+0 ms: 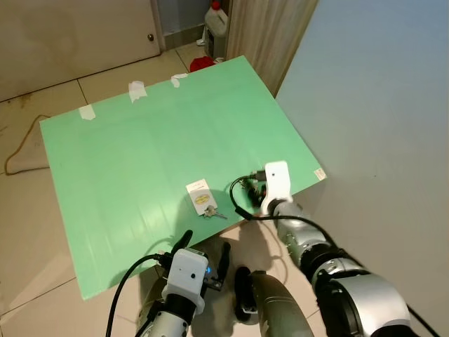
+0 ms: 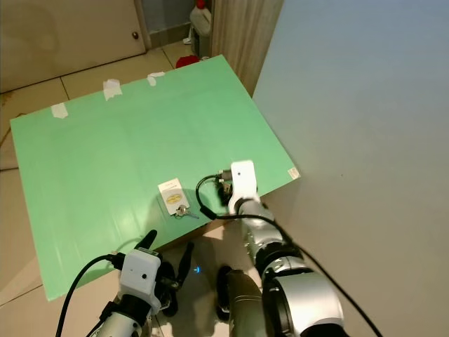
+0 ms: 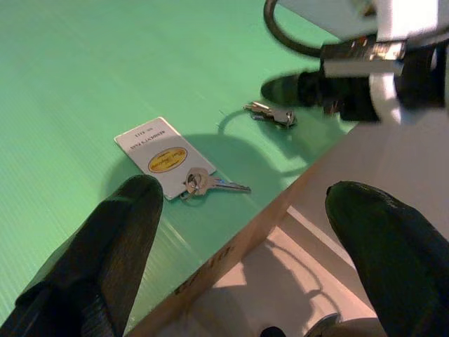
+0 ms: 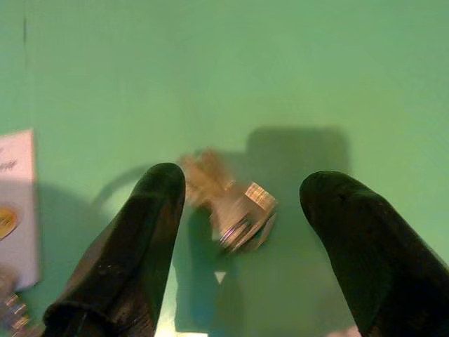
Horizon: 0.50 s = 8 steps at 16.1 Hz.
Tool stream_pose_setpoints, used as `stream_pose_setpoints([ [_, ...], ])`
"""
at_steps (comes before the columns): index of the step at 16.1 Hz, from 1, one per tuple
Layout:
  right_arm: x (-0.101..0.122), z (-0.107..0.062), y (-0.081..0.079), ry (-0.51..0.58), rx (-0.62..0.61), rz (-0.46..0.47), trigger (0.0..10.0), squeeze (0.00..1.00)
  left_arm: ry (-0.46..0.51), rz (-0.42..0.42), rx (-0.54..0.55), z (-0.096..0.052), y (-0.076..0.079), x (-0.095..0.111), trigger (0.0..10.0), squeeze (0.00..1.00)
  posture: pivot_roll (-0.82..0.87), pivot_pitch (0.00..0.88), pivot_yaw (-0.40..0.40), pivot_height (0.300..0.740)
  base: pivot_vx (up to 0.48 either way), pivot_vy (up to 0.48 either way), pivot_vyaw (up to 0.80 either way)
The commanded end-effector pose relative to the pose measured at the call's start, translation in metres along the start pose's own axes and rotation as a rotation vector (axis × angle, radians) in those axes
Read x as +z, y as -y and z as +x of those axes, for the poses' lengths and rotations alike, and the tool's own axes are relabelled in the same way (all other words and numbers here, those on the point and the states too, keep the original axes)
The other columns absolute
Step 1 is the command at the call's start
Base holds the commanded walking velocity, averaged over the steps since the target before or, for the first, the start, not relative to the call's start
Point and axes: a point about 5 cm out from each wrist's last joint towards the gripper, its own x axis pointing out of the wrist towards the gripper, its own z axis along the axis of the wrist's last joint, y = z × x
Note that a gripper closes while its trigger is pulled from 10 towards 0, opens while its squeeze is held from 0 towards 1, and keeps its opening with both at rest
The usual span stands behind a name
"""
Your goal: Hang keys on a hook
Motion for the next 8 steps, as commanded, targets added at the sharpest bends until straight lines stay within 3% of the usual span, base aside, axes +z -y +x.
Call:
stream_pose_setpoints([
  [1, -0.0163, -0.0036, 0.0008, -0.068, -0.002, 0.041, 10.0, 0.00, -0.014, -0.012, -0.012, -0.0045, 0.0068, -0.0018, 10.0, 0.00, 0.11, 0.332, -0.089, 0.722, 0.000, 0.000, 0.00],
  [8, -0.0251, -0.0052, -0.0076, -0.100, 0.021, 0.042, 10.0, 0.00, -0.013, -0.014, 0.006, -0.0058, 0.0057, 0.0002, 10.0, 0.00, 0.11, 0.343, -0.092, 0.722, 0.000, 0.000, 0.00],
])
